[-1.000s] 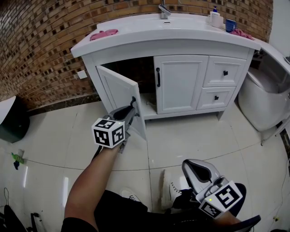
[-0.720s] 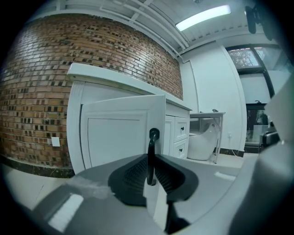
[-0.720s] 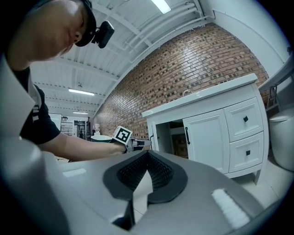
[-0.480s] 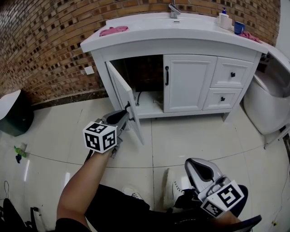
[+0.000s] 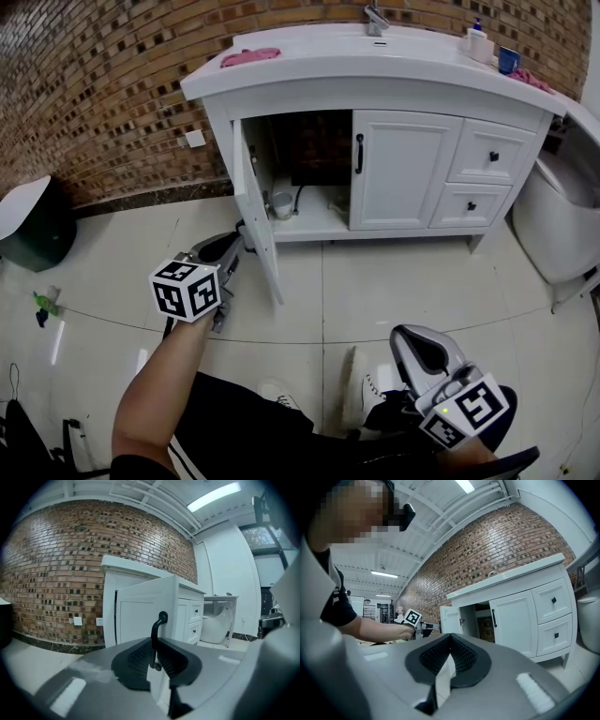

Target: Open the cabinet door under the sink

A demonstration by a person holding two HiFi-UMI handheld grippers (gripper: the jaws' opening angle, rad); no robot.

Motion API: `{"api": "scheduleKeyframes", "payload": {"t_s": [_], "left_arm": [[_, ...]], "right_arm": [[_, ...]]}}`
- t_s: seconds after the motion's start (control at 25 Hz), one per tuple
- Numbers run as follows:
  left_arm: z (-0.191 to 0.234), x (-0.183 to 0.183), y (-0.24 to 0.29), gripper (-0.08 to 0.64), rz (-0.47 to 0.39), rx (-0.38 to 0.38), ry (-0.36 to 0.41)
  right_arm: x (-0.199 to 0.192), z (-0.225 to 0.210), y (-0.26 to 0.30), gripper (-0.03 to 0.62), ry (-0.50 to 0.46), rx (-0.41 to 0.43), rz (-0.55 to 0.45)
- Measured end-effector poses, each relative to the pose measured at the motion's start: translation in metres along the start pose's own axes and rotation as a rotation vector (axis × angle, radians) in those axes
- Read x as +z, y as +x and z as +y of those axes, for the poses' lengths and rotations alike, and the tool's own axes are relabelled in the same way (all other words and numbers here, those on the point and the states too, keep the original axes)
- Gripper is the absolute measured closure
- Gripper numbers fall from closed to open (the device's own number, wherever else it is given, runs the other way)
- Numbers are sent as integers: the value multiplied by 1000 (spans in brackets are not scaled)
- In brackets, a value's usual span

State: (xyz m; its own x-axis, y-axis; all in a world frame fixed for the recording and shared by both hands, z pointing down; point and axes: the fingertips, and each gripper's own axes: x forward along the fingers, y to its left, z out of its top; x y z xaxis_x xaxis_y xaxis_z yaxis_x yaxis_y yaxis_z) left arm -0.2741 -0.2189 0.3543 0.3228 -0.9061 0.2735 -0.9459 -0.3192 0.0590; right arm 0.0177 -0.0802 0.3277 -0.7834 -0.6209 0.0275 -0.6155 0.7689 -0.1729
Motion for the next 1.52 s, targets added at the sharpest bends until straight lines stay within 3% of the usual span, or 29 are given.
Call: {"api": "scheduleKeyframes", "payload": {"t_s": [0.32, 0.68, 0.84, 0.96, 1.16, 1.36, 1.44, 1.52], "left_arm": [[60, -7, -36, 534, -21, 115, -91], [66, -10, -44, 555, -60, 107, -139], [58, -7, -54, 555, -68, 99, -106], [51, -5, -62, 555, -74, 83, -128], [10, 4, -76, 555, -74, -3, -92], [-88, 45, -105, 555, -200, -169, -7], [-128, 46, -113, 555, -212, -221, 29], [-159, 41, -119, 555, -219, -280, 17]], "right_arm": [[1, 0, 1, 584, 4, -1, -3], [2, 0, 1, 584, -7, -13, 6], [3, 0, 2, 584, -13, -16, 4], [5, 3, 3, 584, -21, -12, 0], [5, 3, 3, 584, -33, -19, 0], [8, -5, 1, 584, -28, -36, -5], [9, -9, -2, 584, -15, -42, -7], [10, -11, -5, 584, -4, -44, -8]]}}
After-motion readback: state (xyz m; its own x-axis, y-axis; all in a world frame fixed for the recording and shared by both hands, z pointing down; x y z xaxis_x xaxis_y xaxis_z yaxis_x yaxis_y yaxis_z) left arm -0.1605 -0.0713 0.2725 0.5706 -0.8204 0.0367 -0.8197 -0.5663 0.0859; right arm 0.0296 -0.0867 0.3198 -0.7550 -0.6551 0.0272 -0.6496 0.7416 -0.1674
